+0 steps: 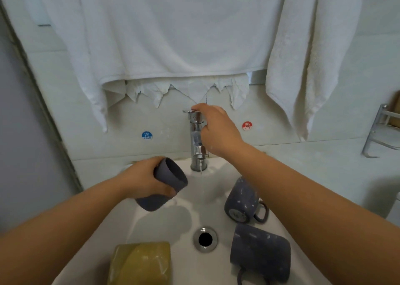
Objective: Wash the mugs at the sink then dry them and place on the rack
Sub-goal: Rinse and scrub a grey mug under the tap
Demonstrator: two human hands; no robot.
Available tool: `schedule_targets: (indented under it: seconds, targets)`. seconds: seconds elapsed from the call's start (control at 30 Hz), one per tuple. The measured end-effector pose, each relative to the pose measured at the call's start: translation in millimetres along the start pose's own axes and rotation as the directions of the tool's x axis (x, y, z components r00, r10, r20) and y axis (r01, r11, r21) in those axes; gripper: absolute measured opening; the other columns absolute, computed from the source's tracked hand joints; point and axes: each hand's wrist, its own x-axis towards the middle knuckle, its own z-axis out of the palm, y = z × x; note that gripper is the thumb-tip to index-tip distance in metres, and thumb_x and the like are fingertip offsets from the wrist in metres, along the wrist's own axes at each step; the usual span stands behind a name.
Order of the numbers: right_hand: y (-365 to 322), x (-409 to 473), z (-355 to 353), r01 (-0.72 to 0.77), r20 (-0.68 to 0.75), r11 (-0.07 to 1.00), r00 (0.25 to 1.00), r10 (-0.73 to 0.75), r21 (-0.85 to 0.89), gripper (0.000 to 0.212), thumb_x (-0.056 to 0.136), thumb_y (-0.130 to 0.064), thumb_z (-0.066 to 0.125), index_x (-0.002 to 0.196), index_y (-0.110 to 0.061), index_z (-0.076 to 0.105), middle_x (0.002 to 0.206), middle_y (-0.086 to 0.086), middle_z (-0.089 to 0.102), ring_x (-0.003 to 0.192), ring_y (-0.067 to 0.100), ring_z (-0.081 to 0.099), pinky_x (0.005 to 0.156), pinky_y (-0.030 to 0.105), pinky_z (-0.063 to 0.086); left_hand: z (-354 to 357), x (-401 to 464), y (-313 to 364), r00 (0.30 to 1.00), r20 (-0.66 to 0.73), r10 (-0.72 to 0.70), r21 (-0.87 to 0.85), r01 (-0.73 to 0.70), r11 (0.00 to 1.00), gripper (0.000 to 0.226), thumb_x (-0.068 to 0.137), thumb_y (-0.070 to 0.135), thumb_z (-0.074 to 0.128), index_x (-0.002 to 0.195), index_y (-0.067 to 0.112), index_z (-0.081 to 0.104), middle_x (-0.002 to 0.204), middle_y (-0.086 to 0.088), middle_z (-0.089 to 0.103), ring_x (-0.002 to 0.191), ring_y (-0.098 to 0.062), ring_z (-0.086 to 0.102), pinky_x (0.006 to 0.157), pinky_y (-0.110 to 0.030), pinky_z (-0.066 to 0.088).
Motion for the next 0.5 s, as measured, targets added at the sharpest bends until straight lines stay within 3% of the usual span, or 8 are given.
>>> schedule_targets:
  seconds: [0.1,0.2,0.27,0.33,0.4,0.47,0.5]
  targets:
    - [-0.8,-9.7,-1.0,0.014,0.034,1.000,0.999,-0.013,-0.011,0.066,0.085,0.005,0.044,0.140,-0.031,0.041,0.138,0.006,0.042,0.117,0.027,0.051,0.096,0.039,0.047,2.2,-1.3,-4.8,0.992,-0.028,-0.126,-0.348,0.109,0.931,0.061,0.060,0.036,0.090,0.112,0.027,0.058,0.105,0.003,0.067,0.095,-0.019,0.064,0.082,-0.039,0.057]
    - [0.7,-27.6,-9.1,0.015,0.078,1.000,0.997,-0.015,0.011,0.069,0.088,0.006,0.043,0.146,-0.030,0.033,0.148,-0.001,0.036,0.132,0.021,0.039,0.102,0.032,0.038,9.6,-13.3,-4.4,0.978,-0.108,-0.178,-0.499,0.102,0.861,0.074,0.050,0.043,0.091,0.113,0.023,0.058,0.106,-0.001,0.068,0.096,-0.022,0.065,0.080,-0.043,0.058]
    - [8.7,-43.8,-4.4,-0.088,0.059,0.986,0.995,0.080,0.141,0.058,0.092,0.000,0.042,0.143,-0.026,0.036,0.142,-0.002,0.043,0.125,0.019,0.047,0.098,0.032,0.042,15.0,-27.1,0.6,0.962,-0.176,-0.210,-0.612,0.060,0.788,0.062,0.063,0.028,0.089,0.116,0.020,0.057,0.108,-0.003,0.067,0.095,-0.024,0.065,0.076,-0.042,0.058]
    - [19.5,-58.5,8.3,-0.266,0.050,0.917,0.963,0.263,0.298,0.046,0.094,-0.008,0.044,0.137,-0.023,0.042,0.135,0.002,0.050,0.113,0.019,0.053,0.092,0.033,0.045,19.1,-40.9,9.1,0.945,-0.214,-0.249,-0.740,0.010,0.673,0.053,0.071,0.018,0.084,0.116,0.018,0.056,0.109,-0.004,0.067,0.092,-0.022,0.065,0.065,-0.034,0.056]
    - [22.3,-72.1,19.3,-0.425,0.169,0.802,0.905,0.391,0.420,0.028,0.096,-0.016,0.047,0.123,-0.019,0.051,0.120,0.006,0.057,0.102,0.020,0.057,0.087,0.033,0.048,20.9,-52.5,21.5,0.943,-0.209,-0.258,-0.824,-0.028,0.565,0.046,0.077,0.016,0.078,0.117,0.017,0.056,0.107,-0.001,0.066,0.088,-0.016,0.065,0.057,-0.026,0.051]
    - [16.6,-84.6,23.2,-0.501,0.313,0.694,0.865,0.391,0.516,0.019,0.097,-0.029,0.051,0.112,-0.019,0.053,0.114,0.005,0.059,0.103,0.021,0.059,0.092,0.038,0.051,19.6,-62.1,38.4,0.950,-0.195,-0.245,-0.866,-0.049,0.498,0.039,0.080,0.018,0.074,0.115,0.018,0.057,0.105,0.002,0.067,0.085,-0.012,0.064,0.054,-0.024,0.049]
    - [13.0,-89.6,22.6,-0.504,0.365,0.652,0.863,0.350,0.567,0.025,0.096,-0.039,0.051,0.112,-0.019,0.052,0.114,0.004,0.060,0.105,0.020,0.060,0.094,0.039,0.051,18.0,-65.5,47.5,0.955,-0.189,-0.227,-0.874,-0.059,0.482,0.037,0.081,0.019,0.074,0.114,0.018,0.058,0.106,0.002,0.068,0.086,-0.012,0.065,0.057,-0.025,0.049]
